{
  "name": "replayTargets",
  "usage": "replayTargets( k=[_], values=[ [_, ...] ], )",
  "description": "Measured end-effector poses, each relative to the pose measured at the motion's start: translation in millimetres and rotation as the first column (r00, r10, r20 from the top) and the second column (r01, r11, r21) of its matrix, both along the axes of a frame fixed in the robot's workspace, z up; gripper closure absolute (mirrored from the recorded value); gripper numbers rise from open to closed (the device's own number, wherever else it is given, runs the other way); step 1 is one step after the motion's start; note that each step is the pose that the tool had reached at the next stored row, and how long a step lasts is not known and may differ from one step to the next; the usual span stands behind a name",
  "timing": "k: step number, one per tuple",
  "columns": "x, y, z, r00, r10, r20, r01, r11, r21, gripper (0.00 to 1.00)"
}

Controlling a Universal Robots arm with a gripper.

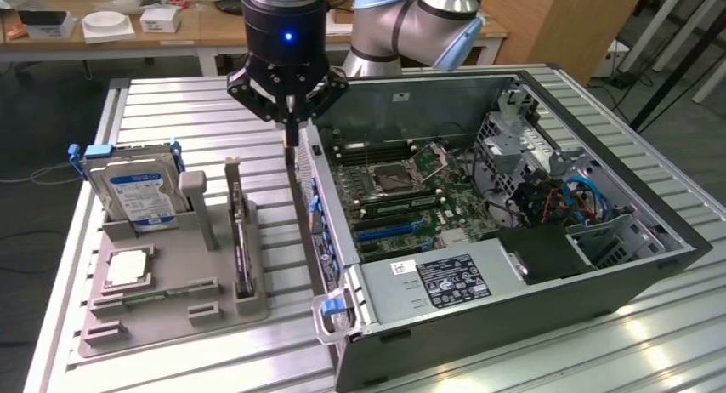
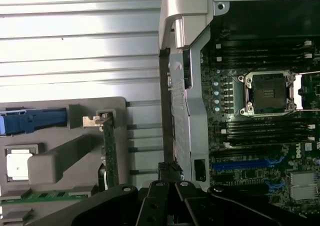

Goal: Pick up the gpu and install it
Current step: 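Reach for the gpu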

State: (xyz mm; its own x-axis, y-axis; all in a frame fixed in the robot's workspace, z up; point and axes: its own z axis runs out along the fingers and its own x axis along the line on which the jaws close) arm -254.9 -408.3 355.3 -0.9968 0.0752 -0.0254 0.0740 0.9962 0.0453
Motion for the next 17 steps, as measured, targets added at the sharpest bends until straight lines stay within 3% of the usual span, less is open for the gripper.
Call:
replayTargets(
  k=[17],
  values=[
    [-6.2,-28.6,-3.7,1.0,0.0,0.0,0.0,1.0,0.0,0.89]
  ],
)
